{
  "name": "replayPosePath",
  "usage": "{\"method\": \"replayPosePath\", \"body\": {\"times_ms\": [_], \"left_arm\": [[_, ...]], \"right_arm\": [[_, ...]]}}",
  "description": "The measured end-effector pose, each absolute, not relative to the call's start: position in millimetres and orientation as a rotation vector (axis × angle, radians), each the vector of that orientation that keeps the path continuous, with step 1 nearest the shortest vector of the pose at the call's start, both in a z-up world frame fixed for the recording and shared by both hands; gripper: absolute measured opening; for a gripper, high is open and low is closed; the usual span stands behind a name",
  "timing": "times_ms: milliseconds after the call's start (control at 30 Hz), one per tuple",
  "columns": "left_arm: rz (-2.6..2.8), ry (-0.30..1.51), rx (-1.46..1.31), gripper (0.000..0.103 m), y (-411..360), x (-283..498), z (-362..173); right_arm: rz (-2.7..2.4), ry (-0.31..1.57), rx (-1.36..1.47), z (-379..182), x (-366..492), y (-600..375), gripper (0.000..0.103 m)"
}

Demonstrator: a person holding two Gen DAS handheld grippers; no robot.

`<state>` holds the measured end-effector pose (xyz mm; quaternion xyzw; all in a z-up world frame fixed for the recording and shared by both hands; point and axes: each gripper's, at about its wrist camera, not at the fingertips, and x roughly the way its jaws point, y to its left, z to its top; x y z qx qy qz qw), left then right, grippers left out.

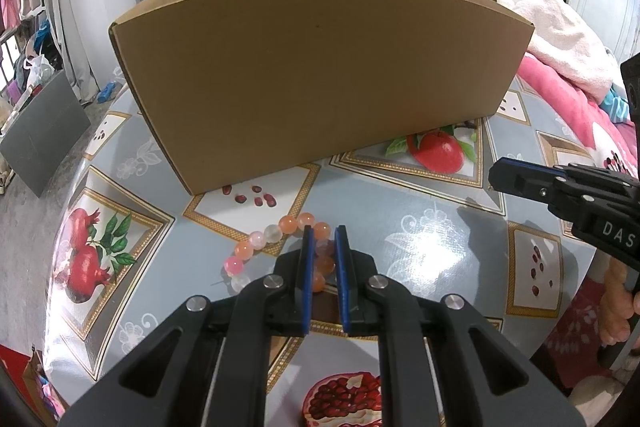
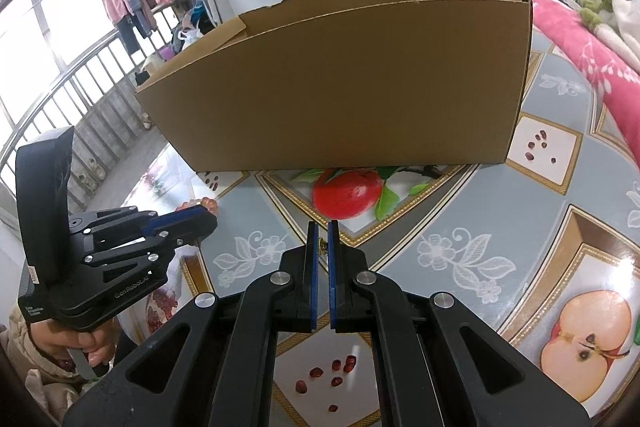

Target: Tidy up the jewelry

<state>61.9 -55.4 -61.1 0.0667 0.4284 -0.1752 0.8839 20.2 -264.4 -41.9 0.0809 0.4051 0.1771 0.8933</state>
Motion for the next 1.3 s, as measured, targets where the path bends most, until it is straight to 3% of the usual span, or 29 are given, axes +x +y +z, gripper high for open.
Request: {"method": "replayPosePath", "body": {"times_ms": [1300], "left_arm": [[-0.463,0.783,-0.029,0.010,-34,50,-16]], "right_arm": [[0.393,0.732,0.285,-7,17,-273,0.002]]}}
